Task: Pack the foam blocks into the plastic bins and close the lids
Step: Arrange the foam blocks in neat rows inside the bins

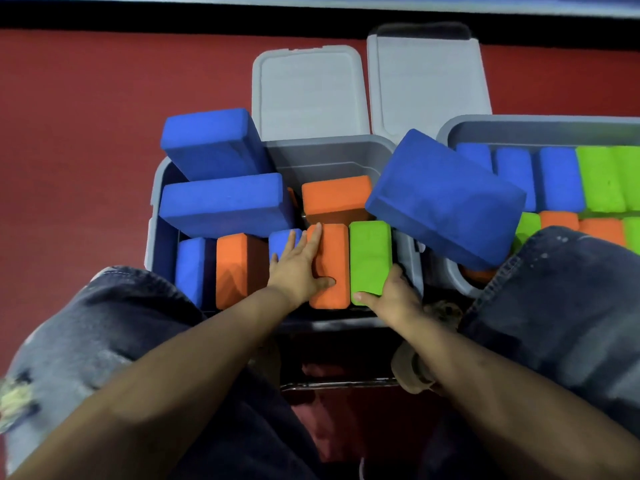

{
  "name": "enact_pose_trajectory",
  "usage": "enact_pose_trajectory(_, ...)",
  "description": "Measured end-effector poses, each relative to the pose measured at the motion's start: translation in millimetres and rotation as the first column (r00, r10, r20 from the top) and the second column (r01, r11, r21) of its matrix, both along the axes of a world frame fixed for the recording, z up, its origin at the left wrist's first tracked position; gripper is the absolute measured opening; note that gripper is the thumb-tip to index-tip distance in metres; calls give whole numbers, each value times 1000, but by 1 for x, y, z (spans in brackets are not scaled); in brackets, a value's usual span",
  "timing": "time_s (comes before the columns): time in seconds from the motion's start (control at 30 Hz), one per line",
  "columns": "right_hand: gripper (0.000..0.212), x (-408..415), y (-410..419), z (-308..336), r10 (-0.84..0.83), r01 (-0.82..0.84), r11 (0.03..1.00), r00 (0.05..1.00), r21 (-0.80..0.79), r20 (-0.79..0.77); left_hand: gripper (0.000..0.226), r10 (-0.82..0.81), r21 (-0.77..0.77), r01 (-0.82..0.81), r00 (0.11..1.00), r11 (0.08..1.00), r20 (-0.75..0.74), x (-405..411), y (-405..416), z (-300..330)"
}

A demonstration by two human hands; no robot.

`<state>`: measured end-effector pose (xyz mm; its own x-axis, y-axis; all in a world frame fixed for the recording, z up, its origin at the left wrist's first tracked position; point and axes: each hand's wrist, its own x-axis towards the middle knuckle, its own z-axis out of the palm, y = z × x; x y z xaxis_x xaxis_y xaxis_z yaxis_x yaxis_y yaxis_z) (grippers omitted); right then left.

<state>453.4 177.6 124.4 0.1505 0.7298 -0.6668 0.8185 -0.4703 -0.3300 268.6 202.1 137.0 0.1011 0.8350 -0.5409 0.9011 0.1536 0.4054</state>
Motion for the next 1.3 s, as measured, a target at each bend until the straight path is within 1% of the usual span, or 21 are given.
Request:
enact_pose_trajectory(0.07,89,1,8,-3,70,-64,993,996,-97,59,114,-20,-99,16,999,995,-39,4,-1,-3)
enact_pose_trajectory(0.13,99,-1,13,-3,100,-89,982,993,-165,61,118,-48,-184,30,995,983,-93,5,0,-9)
enact_pose_trajectory(0.17,101,-2,13,-4,99,-92,984,994,-156,38,119,-64,-202,37,990,979,-127,4,2,-12)
enact_pose_trajectory(0.2,102,-3,12,-5,113,-111,988,994,-112,12,118,-80,-206,45,983,977,-164,3,5,-15)
enact_pose_trajectory(0.23,101,-5,9,-7,160,-159,986,987,-42,0,117,-93,-202,53,976,978,-197,2,9,-18)
enact_pose_trajectory(0.27,98,-6,8,-9,241,-241,970,971,19,2,116,-101,-190,59,970,980,-222,1,13,-21)
enact_pose_trajectory(0.3,91,-6,7,-14,331,-331,942,944,54,4,115,-108,-178,66,965,982,-241,1,17,-23)
enact_pose_trajectory(0.33,85,-5,8,-17,396,-395,917,918,55,-1,115,-118,-174,75,960,982,-254,1,21,-25)
enact_pose_trajectory(0.4,76,-5,13,-23,449,-449,894,893,8,-14,115,-133,-193,83,956,978,-261,2,29,-30)
enact_pose_trajectory(0.43,75,-4,17,-25,457,-458,889,889,-15,-17,116,-132,-212,76,955,974,-265,2,33,-32)
enact_pose_trajectory(0.57,80,-3,33,-31,492,-489,867,870,-96,6,115,-133,-296,43,947,954,-293,8,50,-37)
enact_pose_trajectory(0.7,88,0,40,-28,554,-542,826,832,-155,42,115,-166,-294,62,925,954,-342,17,52,-41)
enact_pose_trajectory(0.83,90,1,45,-19,548,-537,820,837,-197,-1,117,-174,-317,61,924,946,-341,14,53,-37)
enact_pose_trajectory(0.93,85,-4,45,-8,473,-467,851,880,-240,-34,113,-162,-327,64,945,943,-284,9,46,-26)
enact_pose_trajectory(0.97,84,-6,46,-2,416,-419,876,907,-238,-65,109,-170,-334,80,953,939,-250,6,44,-20)
enact_pose_trajectory(1.03,82,-11,47,15,292,-323,916,944,-240,-153,98,-259,-354,196,956,914,-140,-1,41,0)
enact_pose_trajectory(1.1,79,-17,48,34,225,-274,940,945,-202,-237,88,-327,-370,301,945,879,-7,-10,39,29)
enact_pose_trajectory(1.13,74,-20,49,42,214,-261,952,941,-162,-263,84,-313,-371,299,949,879,21,-17,37,44)
enact_pose_trajectory(1.2,68,-29,48,60,209,-249,962,935,-109,-288,78,-264,-319,246,964,915,-15,-33,33,71)
enact_pose_trajectory(1.3,74,-42,46,76,131,-184,974,934,-135,-331,77,-190,-234,159,975,959,-116,-63,29,97)
